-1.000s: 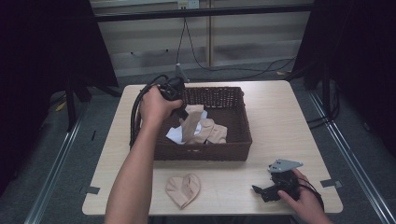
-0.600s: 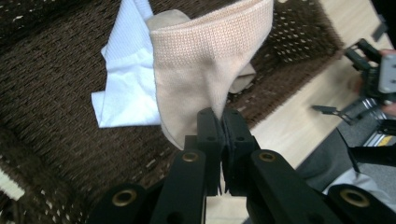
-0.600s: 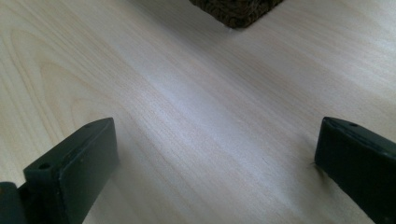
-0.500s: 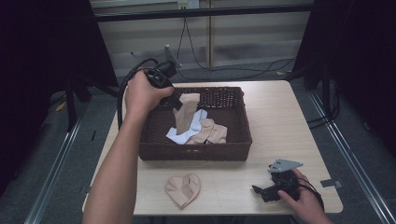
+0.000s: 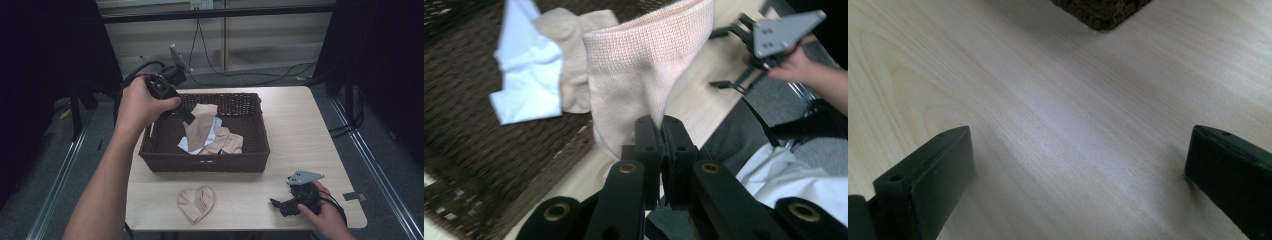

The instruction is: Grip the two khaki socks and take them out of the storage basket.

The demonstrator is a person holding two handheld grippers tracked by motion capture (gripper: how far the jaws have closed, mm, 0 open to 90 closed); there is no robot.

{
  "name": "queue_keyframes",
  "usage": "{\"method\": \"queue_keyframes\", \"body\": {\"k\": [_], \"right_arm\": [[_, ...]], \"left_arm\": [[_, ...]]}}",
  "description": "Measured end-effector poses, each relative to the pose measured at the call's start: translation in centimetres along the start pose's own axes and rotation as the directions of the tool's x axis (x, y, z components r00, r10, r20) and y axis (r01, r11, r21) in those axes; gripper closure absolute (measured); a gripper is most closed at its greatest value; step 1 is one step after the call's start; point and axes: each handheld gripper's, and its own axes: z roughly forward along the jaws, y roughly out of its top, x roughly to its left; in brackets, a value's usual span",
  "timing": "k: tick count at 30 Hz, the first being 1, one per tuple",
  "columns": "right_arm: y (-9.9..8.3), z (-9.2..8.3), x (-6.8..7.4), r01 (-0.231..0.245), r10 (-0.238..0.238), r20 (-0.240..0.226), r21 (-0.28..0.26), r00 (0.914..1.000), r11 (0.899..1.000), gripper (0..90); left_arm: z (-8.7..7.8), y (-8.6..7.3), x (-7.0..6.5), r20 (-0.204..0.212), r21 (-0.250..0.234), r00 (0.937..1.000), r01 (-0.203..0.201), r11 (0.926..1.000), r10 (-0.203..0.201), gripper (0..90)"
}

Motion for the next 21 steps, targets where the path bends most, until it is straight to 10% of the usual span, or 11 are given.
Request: {"method": "queue_keyframes", "body": {"k": [10,16,21], "right_arm": [[0.0,0.0,0.0,0.001,-0.001,0.001,-0.003,1.0000,1.000,0.0],[0.0,0.0,0.0,-0.003,0.003,0.001,0.000,1.0000,1.000,0.0],[0.0,0.0,0.0,0.000,0.000,0.000,0.001,1.0000,1.000,0.0]], "left_arm": [[5.4,-3.9,-1.5,0.053,0.010,0.9948,-0.087,0.9961,0.087,83.2],[8.5,-5.6,-0.5,-0.052,0.033,0.9975,-0.046,0.9984,0.048,28.9],[9.4,-7.1,-0.1,-0.125,0.015,0.9915,-0.034,0.9993,0.036,9.4]]}}
